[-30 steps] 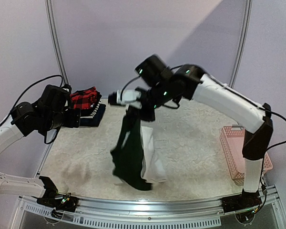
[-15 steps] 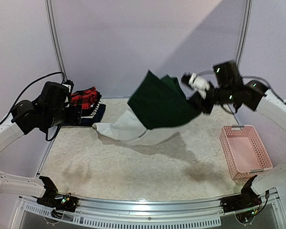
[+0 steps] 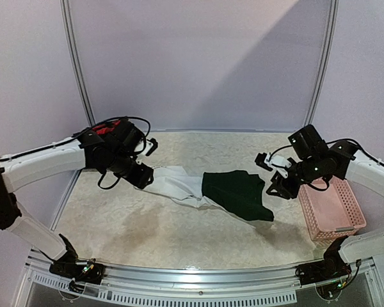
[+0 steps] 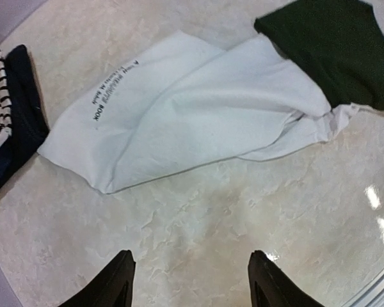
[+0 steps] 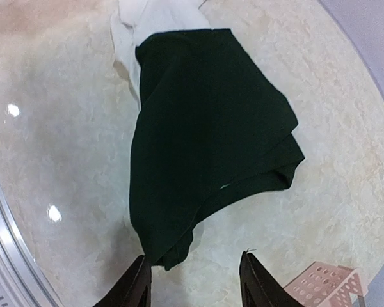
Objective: Fold and stack the mixed laundry pile
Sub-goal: Place the crumpled T-shirt at the center of the board, then flatten out the crumpled T-shirt at the center of the board.
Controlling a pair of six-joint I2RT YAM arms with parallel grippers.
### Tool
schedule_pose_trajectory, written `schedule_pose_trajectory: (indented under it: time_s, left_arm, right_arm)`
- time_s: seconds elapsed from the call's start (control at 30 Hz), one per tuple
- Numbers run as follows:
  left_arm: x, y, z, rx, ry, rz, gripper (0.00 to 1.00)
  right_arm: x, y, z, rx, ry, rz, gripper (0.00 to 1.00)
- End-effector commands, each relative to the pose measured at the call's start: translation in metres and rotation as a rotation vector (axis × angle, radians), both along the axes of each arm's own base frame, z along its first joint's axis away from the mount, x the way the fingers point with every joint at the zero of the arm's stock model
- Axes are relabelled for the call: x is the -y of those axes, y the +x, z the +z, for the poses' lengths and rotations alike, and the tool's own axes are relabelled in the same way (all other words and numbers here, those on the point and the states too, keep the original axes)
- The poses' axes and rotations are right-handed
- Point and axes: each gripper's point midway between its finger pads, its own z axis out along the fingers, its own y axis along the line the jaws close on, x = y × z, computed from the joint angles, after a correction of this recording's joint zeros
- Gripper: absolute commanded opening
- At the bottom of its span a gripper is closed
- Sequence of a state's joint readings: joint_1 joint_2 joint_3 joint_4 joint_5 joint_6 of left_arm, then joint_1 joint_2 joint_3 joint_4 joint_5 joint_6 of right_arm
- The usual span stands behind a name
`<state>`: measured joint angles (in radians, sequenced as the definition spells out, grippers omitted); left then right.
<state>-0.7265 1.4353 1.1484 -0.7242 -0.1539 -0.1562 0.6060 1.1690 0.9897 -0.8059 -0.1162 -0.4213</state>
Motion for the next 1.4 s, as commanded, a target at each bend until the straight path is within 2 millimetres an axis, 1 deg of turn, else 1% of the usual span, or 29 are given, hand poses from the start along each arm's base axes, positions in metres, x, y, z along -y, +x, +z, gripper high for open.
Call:
schedule_pose_trajectory:
  time_s: [0.0, 0.03, 0.1, 0.13, 0.17, 0.2, 0.23, 0.3, 0.4, 0.43, 0.47, 0.5, 0.63, 0.67, 0.7, 0.73, 0.77, 0.8, 0.83, 0.87, 0.97, 1.03, 1.13, 1.27, 1.33, 1.37]
  left_arm:
    - [0.017, -0.005, -0.019, -0.085, 0.031, -0.082, 0.63]
    - [0.019, -0.005, -0.023, -0.097, 0.035, -0.085, 0.64]
    - [0.019, -0.003, -0.031, -0.115, 0.052, -0.072, 0.64]
    - [0.016, -0.002, -0.034, -0.122, 0.067, -0.055, 0.65]
    - [0.014, -0.001, -0.037, -0.126, 0.083, -0.041, 0.65]
    - [0.011, 0.000, -0.041, -0.130, 0.095, -0.024, 0.65]
    - [0.010, 0.000, -0.043, -0.133, 0.102, -0.013, 0.65]
    - [0.007, 0.002, -0.048, -0.134, 0.114, 0.011, 0.66]
    - [0.010, 0.002, -0.053, -0.154, 0.099, 0.021, 0.66]
    - [0.011, 0.002, -0.054, -0.161, 0.092, 0.021, 0.66]
    - [0.012, 0.000, -0.055, -0.167, 0.085, 0.024, 0.66]
    - [0.013, -0.001, -0.055, -0.174, 0.075, 0.027, 0.66]
    - [0.012, -0.005, -0.051, -0.176, 0.044, 0.041, 0.66]
    - [0.013, -0.006, -0.050, -0.178, 0.034, 0.043, 0.66]
    - [0.013, -0.008, -0.046, -0.178, 0.020, 0.046, 0.66]
    - [0.013, -0.010, -0.044, -0.180, 0.010, 0.048, 0.65]
    - [0.014, -0.011, -0.041, -0.181, -0.002, 0.051, 0.65]
    - [0.014, -0.012, -0.038, -0.177, -0.010, 0.053, 0.65]
    - [0.013, -0.013, -0.036, -0.174, -0.014, 0.057, 0.65]
    - [0.012, -0.013, -0.033, -0.170, -0.018, 0.059, 0.65]
    - [0.010, -0.015, -0.028, -0.158, -0.026, 0.065, 0.65]
    - [0.009, -0.016, -0.026, -0.156, -0.030, 0.067, 0.65]
    - [0.007, -0.017, -0.025, -0.155, -0.030, 0.069, 0.65]
    - [0.009, -0.016, -0.026, -0.159, -0.033, 0.067, 0.65]
    - [0.011, -0.016, -0.027, -0.163, -0.037, 0.067, 0.65]
    - [0.012, -0.015, -0.027, -0.165, -0.039, 0.065, 0.65]
  right_arm:
    - [-0.020, 0.027, -0.001, -0.024, 0.048, -0.020, 0.49]
    - [-0.026, 0.031, -0.003, -0.050, 0.059, -0.014, 0.51]
    - [-0.032, 0.040, -0.018, -0.109, 0.052, -0.019, 0.54]
    - [-0.035, 0.045, -0.032, -0.153, 0.030, -0.031, 0.55]
    - [-0.036, 0.050, -0.043, -0.192, 0.021, -0.050, 0.57]
    - [-0.037, 0.055, -0.048, -0.218, 0.017, -0.079, 0.58]
    - [-0.036, 0.062, -0.062, -0.253, -0.003, -0.105, 0.59]
    - [-0.035, 0.080, -0.068, -0.285, 0.020, -0.160, 0.60]
    - [-0.026, 0.112, -0.075, -0.313, 0.074, -0.244, 0.60]
    - [-0.024, 0.123, -0.073, -0.307, 0.093, -0.261, 0.60]
    - [-0.022, 0.134, -0.077, -0.310, 0.101, -0.276, 0.60]
    - [-0.021, 0.144, -0.077, -0.302, 0.115, -0.287, 0.60]
    - [-0.026, 0.176, -0.093, -0.349, 0.153, -0.301, 0.58]
    - [-0.028, 0.181, -0.095, -0.363, 0.166, -0.305, 0.58]
    - [-0.029, 0.186, -0.105, -0.388, 0.164, -0.311, 0.57]
    - [-0.031, 0.192, -0.108, -0.398, 0.167, -0.311, 0.56]
    - [-0.033, 0.195, -0.114, -0.420, 0.166, -0.311, 0.55]
    - [-0.035, 0.199, -0.125, -0.443, 0.161, -0.311, 0.54]
    - [-0.036, 0.205, -0.126, -0.443, 0.164, -0.314, 0.53]
    - [-0.037, 0.208, -0.134, -0.455, 0.161, -0.317, 0.52]
    - [-0.041, 0.212, -0.148, -0.488, 0.166, -0.324, 0.47]
    - [-0.043, 0.212, -0.155, -0.510, 0.173, -0.323, 0.40]
    - [-0.047, 0.213, -0.156, -0.524, 0.193, -0.320, 0.22]
    - [-0.049, 0.215, -0.152, -0.516, 0.206, -0.313, 0.01]
    - [-0.052, 0.213, -0.147, -0.519, 0.217, -0.293, 0.00]
    - [-0.054, 0.210, -0.141, -0.528, 0.231, -0.279, 0.00]
